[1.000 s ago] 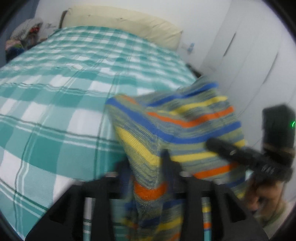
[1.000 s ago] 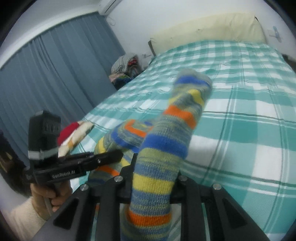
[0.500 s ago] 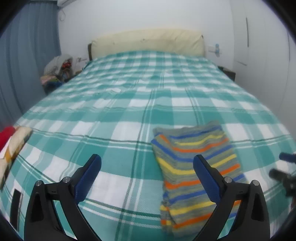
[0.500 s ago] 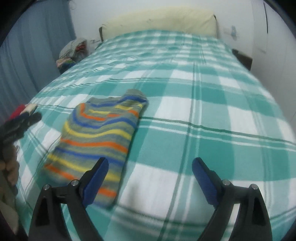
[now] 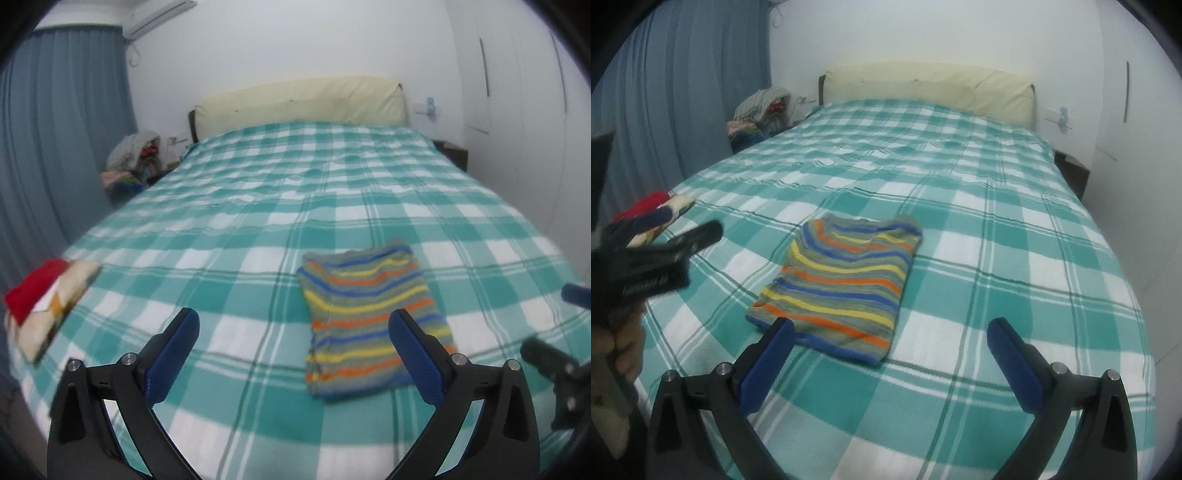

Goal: Fold small clothes

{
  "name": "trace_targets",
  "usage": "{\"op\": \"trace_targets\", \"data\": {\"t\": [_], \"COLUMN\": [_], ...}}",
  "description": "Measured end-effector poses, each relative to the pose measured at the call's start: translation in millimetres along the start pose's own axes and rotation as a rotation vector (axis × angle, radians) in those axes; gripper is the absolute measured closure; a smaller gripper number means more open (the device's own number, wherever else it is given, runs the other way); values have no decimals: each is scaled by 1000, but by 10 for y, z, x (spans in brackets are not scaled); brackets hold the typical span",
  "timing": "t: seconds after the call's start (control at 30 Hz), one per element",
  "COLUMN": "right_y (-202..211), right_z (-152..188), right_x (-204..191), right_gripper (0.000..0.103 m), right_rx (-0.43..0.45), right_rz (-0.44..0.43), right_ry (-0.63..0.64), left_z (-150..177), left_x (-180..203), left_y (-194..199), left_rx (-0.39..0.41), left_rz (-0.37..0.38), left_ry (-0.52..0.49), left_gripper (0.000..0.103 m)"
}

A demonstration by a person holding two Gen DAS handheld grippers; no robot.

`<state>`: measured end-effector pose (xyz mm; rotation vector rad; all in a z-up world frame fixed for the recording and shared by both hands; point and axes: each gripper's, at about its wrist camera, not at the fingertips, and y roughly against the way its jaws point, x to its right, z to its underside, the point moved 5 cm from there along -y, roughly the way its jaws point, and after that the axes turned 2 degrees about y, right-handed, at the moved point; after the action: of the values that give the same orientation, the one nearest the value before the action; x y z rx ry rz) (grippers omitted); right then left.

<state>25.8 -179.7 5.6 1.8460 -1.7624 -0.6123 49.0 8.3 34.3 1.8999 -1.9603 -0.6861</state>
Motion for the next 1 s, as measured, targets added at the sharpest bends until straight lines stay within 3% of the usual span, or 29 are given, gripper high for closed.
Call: {"op": "trace_targets", "data": {"t": [0.3,1.0], "right_y": [86,98], "right_z": [257,326], "right_x": [-71,-162], "right_gripper": [1,1], "right_rx": [-25,-14], "right_rz": [17,49], "right_ry": [14,69], "left_z": [341,430], "left_x": [21,55], "left_y": [173,92], "left_rx": [-52,-47], "left_rz": [11,12], "left_ry": [46,7], "left_gripper": [1,1]}}
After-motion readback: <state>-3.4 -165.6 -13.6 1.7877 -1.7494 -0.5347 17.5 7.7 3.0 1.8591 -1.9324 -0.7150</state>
